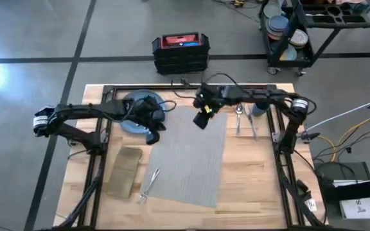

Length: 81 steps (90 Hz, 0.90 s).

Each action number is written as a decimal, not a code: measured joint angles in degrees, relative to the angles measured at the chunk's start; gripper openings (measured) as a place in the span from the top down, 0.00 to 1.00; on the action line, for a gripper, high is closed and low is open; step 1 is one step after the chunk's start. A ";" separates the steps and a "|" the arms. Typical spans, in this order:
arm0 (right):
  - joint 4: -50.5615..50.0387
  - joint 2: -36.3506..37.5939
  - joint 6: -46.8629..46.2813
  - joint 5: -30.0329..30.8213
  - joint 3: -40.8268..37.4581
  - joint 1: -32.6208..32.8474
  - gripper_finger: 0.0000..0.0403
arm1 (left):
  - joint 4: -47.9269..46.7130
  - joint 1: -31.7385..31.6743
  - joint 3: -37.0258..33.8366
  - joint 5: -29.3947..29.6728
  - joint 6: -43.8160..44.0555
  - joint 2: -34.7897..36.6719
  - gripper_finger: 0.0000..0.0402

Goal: Set table place
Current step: Put the silver fork on the brown table napkin

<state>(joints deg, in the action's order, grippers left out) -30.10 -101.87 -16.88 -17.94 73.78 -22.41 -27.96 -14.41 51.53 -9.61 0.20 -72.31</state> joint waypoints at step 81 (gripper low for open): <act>19.77 1.89 -17.41 7.66 -13.43 17.20 0.99 | -1.88 32.35 -12.46 17.43 58.84 0.01 1.00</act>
<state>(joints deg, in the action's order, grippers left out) -10.33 -99.98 -34.29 -10.29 60.35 -5.20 -29.84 17.93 39.08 7.83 59.04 -72.30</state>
